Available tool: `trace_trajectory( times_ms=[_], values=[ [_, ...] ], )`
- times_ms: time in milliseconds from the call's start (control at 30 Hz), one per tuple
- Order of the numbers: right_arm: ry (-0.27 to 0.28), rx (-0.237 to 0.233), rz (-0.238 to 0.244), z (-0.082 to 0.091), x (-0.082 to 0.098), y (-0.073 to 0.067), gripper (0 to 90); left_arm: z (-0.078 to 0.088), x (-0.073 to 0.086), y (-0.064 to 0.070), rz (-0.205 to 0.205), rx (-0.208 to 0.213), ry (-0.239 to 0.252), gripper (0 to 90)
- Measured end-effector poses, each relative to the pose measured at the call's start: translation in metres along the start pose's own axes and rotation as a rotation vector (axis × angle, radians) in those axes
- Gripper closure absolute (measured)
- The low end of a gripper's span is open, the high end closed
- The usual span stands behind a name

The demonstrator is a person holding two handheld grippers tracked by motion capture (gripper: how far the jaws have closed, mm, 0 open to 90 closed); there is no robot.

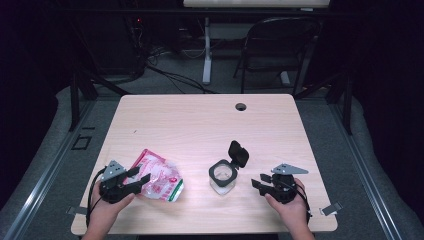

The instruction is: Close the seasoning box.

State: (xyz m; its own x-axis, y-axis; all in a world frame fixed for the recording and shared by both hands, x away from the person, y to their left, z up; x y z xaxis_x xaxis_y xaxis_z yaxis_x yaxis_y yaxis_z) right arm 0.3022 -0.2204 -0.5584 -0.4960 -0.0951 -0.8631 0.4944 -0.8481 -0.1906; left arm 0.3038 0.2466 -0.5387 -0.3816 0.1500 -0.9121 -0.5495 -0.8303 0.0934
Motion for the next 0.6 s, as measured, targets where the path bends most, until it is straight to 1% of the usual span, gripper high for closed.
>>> trace_trajectory(
  times_ms=[33, 100, 133, 167, 200, 300, 367, 400, 467, 533, 600],
  values=[
    [0.003, 0.0, -0.001, 0.0, 0.0, 0.0, 54.1, 0.0, 0.001, 0.0, -0.002, 0.015, 0.012, 44.9],
    [0.007, -0.002, 0.0, -0.001, 0.0, 0.001, 53.4, -0.001, 0.004, 0.001, -0.015, 0.026, 0.006, 43.2],
    [0.004, -0.006, -0.003, -0.001, -0.001, 0.001, 53.2, -0.002, 0.006, 0.001, -0.027, 0.046, 0.0, 43.3],
    [0.013, -0.005, -0.006, -0.002, -0.002, 0.002, 52.6, -0.003, 0.008, 0.002, -0.019, 0.052, 0.0, 42.9],
    [0.011, -0.005, -0.006, -0.003, -0.003, 0.002, 52.4, -0.002, 0.009, 0.002, -0.026, 0.058, -0.012, 42.8],
    [0.025, -0.014, -0.014, -0.006, -0.006, 0.003, 51.8, -0.002, 0.016, 0.005, -0.005, 0.066, -0.031, 40.4],
    [0.022, -0.014, -0.017, -0.009, -0.009, 0.005, 51.8, 0.001, 0.02, 0.007, -0.015, 0.067, -0.036, 35.1],
    [0.022, -0.018, -0.015, -0.011, -0.01, 0.006, 51.8, 0.002, 0.021, 0.007, -0.034, 0.061, -0.046, 32.7],
    [0.019, -0.021, -0.014, -0.014, -0.013, 0.008, 51.8, 0.006, 0.024, 0.009, -0.054, 0.052, -0.055, 30.1],
    [0.017, -0.018, -0.02, -0.017, -0.015, 0.011, 51.8, 0.008, 0.028, 0.009, -0.063, 0.04, -0.057, 27.6],
    [0.023, -0.02, -0.04, -0.019, -0.018, 0.014, 51.8, 0.009, 0.032, 0.009, -0.069, 0.042, -0.057, 24.6]
  ],
)
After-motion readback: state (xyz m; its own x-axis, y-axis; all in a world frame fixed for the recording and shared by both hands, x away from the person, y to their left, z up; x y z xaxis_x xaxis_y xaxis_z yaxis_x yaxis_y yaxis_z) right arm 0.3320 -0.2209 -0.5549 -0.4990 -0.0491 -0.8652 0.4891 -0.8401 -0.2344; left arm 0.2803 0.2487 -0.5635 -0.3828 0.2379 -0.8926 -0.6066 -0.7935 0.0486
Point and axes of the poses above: each handheld gripper's, and its own axes: z roughly backward along the jaws, x roughly out of its underside, y roughly to its right, the point moved 2 cm from there along -z, roughly forward along the jaws, and after that the axes turned 10 degrees about y, right-handed, at the moved point
